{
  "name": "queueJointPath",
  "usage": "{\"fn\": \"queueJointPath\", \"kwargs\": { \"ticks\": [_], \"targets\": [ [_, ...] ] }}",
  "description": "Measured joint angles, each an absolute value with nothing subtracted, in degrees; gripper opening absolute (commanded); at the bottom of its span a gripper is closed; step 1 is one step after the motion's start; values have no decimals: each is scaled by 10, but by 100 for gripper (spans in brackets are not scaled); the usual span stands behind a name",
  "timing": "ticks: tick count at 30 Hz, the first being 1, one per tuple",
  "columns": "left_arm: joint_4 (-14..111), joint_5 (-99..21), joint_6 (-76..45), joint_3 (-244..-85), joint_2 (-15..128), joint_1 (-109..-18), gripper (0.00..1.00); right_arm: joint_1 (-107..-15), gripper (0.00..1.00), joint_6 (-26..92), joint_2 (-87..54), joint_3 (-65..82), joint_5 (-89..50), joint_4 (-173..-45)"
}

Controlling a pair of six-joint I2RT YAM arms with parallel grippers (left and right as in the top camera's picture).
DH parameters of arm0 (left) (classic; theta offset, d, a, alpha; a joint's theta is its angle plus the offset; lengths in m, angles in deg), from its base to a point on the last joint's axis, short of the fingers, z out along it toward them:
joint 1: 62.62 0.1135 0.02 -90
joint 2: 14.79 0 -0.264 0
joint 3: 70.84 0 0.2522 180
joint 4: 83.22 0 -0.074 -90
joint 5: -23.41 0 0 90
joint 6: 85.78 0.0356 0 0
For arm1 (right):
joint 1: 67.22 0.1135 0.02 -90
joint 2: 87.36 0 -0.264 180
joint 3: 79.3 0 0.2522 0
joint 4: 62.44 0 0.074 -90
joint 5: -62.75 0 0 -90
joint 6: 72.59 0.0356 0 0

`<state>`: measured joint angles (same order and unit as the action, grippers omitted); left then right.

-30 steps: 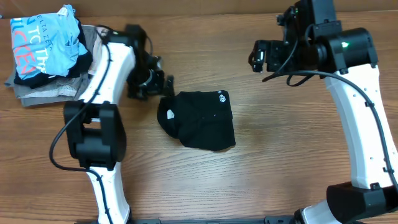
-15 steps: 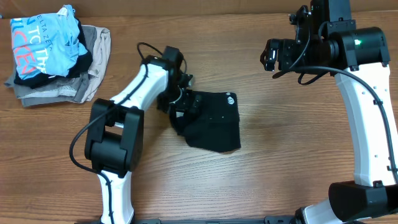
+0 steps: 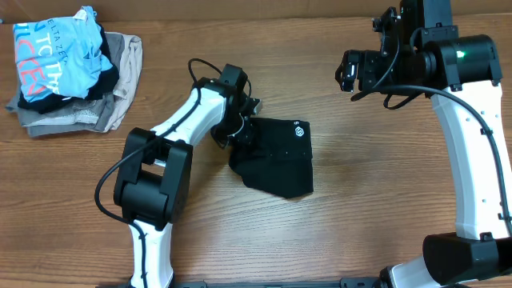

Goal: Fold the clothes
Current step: 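Carry the black bundle with the left gripper onto the clothes stack top-left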

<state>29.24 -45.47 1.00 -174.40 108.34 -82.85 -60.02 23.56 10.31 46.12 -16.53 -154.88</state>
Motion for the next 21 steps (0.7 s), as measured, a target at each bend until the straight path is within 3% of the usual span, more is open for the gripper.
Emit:
{"fn": "queueJointPath", "kwargs": {
  "ticks": [10,21],
  "targets": [
    [122,-423,6,-2041,1098,-728,4,-600,100,235,103,461,-171,-1549],
    [126,-349,-65,-2231,1098,-582,4,-600,100,235,103,460,-172,-1550]
  ]
}}
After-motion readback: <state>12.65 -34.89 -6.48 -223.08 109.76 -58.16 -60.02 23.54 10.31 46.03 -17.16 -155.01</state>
